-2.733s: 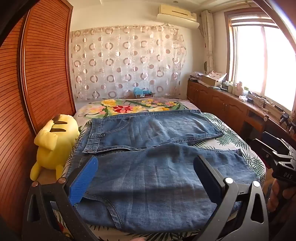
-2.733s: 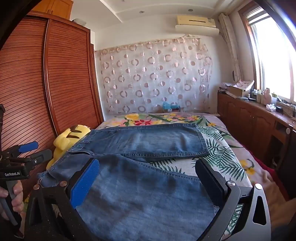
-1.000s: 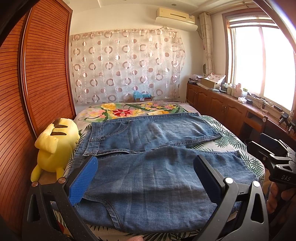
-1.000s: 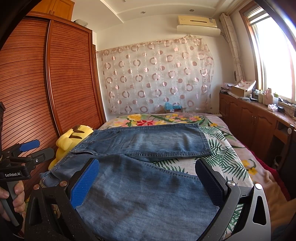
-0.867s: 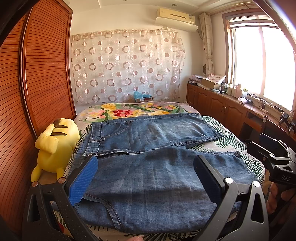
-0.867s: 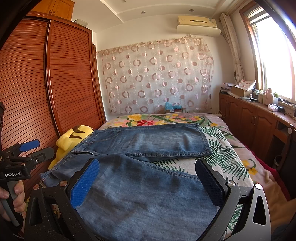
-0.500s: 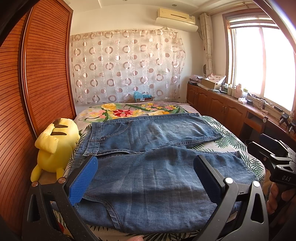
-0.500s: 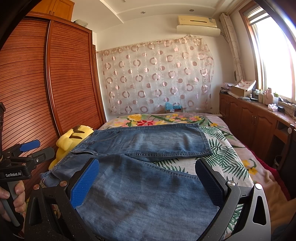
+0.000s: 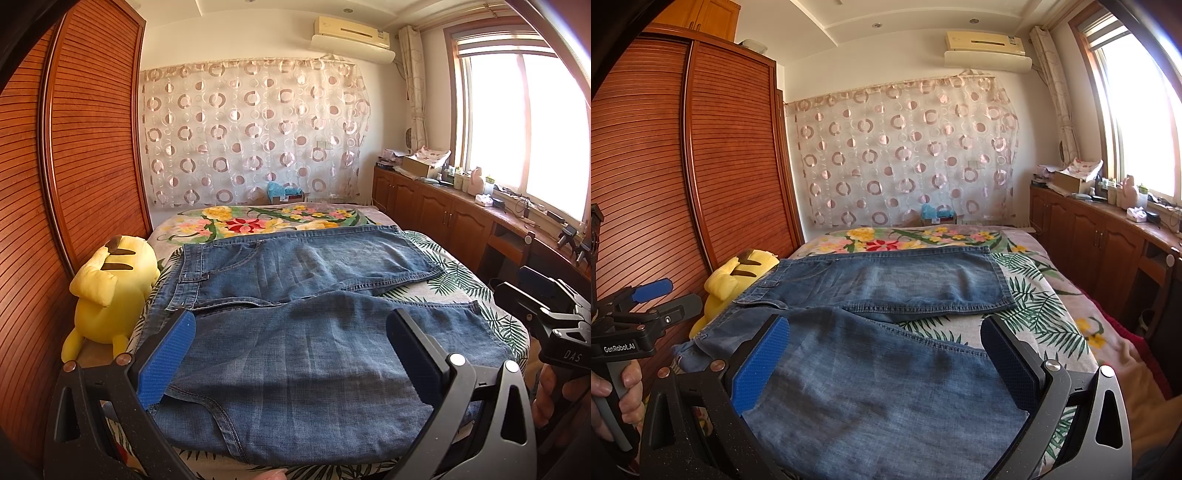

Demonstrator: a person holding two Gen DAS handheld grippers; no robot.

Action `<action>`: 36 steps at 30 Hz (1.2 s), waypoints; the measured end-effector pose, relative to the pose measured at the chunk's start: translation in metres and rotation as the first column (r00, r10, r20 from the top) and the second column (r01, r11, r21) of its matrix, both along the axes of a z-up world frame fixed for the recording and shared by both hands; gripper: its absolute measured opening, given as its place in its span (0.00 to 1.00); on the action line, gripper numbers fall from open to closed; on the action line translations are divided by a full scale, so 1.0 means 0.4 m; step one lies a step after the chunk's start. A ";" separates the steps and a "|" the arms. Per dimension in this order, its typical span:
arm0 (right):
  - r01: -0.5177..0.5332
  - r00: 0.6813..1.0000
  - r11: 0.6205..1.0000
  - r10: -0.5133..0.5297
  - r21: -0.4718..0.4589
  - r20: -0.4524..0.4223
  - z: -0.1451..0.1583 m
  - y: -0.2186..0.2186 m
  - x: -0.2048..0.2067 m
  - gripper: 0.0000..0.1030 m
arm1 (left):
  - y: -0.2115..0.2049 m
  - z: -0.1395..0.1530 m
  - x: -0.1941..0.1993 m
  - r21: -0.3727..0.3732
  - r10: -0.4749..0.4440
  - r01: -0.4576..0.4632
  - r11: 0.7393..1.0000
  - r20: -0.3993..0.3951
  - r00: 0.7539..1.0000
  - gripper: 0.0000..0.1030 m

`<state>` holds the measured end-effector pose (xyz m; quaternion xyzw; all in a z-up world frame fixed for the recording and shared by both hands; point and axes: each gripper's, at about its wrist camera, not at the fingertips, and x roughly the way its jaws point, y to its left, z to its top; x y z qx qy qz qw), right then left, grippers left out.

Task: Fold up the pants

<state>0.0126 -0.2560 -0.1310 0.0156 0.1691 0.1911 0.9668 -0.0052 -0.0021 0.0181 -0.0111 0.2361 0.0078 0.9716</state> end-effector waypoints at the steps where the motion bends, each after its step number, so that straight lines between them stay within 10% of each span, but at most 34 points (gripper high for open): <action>1: -0.001 1.000 1.000 0.001 0.001 -0.001 0.000 0.000 0.000 1.00 | 0.000 -0.002 0.000 -0.001 -0.001 0.001 1.000 0.000 1.000 1.00; 18: -0.011 1.000 1.000 0.010 -0.013 -0.017 -0.011 0.003 0.016 1.00 | 0.001 0.004 0.004 -0.006 -0.008 0.008 1.000 -0.041 0.999 1.00; 36: -0.009 0.990 0.997 -0.001 -0.071 -0.144 -0.062 0.011 0.087 1.00 | 0.098 -0.140 0.050 -0.018 0.040 -0.044 0.999 -0.163 0.986 1.00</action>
